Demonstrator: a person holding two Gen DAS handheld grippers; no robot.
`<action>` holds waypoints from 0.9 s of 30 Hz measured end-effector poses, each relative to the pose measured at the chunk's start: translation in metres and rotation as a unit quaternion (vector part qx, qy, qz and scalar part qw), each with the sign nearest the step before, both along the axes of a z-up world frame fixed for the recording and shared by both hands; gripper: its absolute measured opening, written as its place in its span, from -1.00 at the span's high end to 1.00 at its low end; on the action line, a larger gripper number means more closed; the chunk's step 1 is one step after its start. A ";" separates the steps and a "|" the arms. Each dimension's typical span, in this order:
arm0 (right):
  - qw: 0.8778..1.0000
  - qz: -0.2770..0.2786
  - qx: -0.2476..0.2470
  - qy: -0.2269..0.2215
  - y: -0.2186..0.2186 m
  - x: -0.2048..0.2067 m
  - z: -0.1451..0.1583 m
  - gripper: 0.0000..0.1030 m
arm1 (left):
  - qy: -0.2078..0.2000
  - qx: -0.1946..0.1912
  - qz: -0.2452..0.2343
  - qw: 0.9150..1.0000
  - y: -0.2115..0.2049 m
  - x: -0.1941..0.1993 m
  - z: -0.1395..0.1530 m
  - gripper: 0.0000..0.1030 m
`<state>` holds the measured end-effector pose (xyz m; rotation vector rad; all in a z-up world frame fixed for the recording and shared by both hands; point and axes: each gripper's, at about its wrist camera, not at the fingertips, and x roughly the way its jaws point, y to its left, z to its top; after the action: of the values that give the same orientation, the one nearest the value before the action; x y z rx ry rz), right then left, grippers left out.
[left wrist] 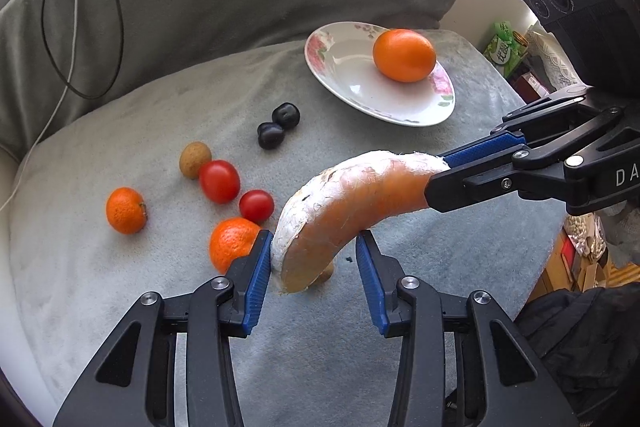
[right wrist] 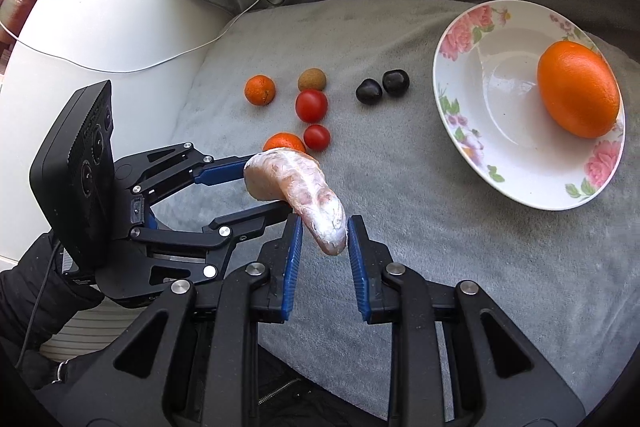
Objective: Organize fruits
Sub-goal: 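Carry the curved fruit with the right gripper onto the plate beside the orange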
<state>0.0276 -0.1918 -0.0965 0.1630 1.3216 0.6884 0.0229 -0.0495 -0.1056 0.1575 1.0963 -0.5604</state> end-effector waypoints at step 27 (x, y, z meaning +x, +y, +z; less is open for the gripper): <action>0.997 -0.079 0.007 -0.017 -0.104 0.033 0.010 0.52 | -0.031 0.005 -0.078 0.997 -0.090 0.045 0.008 0.21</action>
<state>0.0603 -0.2961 -0.0868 0.2641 1.2570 0.5645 0.0679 -0.1393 -0.0981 0.2693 1.0330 -0.6842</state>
